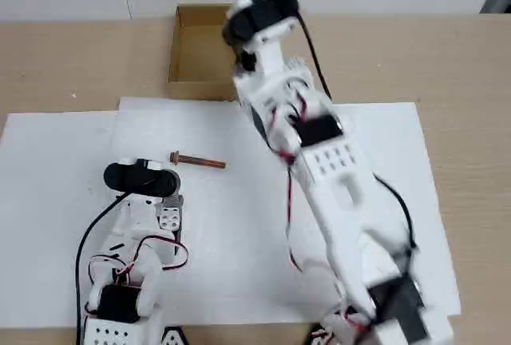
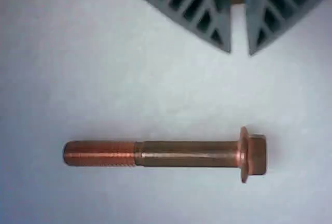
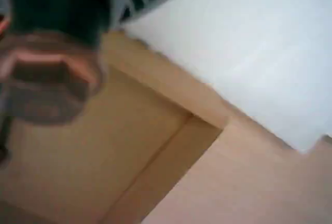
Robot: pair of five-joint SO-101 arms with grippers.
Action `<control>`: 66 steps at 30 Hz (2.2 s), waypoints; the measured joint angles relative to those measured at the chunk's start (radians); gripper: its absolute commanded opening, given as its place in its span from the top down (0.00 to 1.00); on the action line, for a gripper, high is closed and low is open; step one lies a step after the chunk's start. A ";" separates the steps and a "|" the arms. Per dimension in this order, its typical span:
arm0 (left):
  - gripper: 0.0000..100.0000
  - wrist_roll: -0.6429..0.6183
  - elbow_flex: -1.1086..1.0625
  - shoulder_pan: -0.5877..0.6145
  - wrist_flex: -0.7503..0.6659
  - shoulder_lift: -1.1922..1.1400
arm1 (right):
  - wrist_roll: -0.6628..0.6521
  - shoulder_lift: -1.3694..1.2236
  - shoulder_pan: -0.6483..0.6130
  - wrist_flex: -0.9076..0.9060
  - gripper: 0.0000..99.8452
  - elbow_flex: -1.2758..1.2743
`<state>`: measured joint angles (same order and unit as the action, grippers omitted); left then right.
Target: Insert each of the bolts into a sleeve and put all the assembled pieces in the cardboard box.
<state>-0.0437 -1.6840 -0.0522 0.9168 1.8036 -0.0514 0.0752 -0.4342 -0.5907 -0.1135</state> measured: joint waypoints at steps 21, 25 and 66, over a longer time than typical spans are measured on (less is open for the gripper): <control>1.00 0.000 0.000 0.000 0.000 0.000 | -0.334 -0.796 -0.002 0.000 0.86 0.667; 1.00 0.000 0.000 0.000 0.000 0.000 | -0.334 -0.804 -0.002 0.002 0.89 0.697; 1.00 0.000 0.000 0.000 0.000 0.000 | -0.161 -0.454 0.040 -1.077 0.99 0.698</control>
<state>-0.0437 -1.6840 -0.0522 0.9168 1.8036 -0.2125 -0.3790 -0.3943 -1.6678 0.5846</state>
